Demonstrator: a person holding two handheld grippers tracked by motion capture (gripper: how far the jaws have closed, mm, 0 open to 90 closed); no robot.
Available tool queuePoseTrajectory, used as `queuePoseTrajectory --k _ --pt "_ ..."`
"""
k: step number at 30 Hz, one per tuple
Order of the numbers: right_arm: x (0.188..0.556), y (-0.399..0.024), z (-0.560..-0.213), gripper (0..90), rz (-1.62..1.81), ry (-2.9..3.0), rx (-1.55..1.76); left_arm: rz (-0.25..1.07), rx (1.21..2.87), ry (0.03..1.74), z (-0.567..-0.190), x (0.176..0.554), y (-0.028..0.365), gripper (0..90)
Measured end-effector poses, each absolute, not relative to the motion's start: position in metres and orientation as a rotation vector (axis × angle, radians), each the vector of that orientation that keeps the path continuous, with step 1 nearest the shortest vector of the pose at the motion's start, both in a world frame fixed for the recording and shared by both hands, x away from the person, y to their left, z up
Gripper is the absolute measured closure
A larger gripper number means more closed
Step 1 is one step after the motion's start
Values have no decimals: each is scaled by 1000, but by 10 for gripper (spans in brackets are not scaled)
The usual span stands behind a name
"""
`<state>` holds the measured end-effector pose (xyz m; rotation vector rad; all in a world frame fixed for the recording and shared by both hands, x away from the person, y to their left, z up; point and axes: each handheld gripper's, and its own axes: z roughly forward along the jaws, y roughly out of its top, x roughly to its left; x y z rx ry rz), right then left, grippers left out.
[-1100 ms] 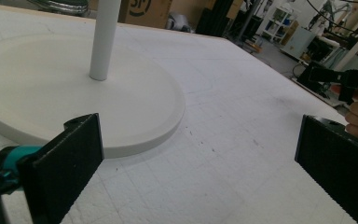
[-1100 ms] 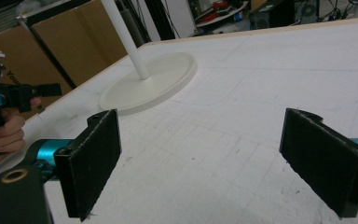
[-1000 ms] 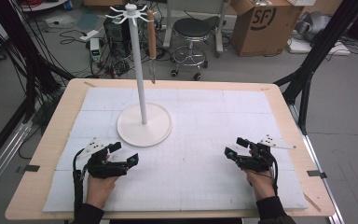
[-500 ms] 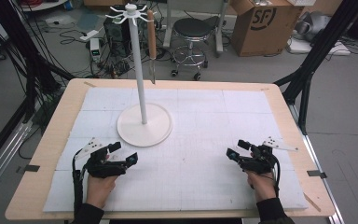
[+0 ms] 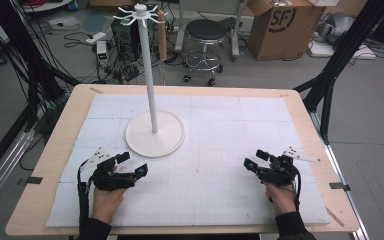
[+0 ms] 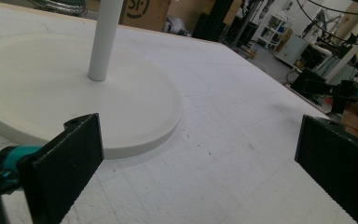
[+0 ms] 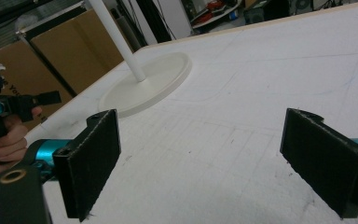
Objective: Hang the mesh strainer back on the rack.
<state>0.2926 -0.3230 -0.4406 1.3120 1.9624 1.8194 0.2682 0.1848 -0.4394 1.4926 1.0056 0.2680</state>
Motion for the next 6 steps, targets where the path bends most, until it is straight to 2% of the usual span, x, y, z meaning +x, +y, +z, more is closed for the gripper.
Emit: queuePoseTrajectory --k 6 --pt "292 -322 -440 114 1823 1961 1312 268 1495 1004 -440 268 185 16"
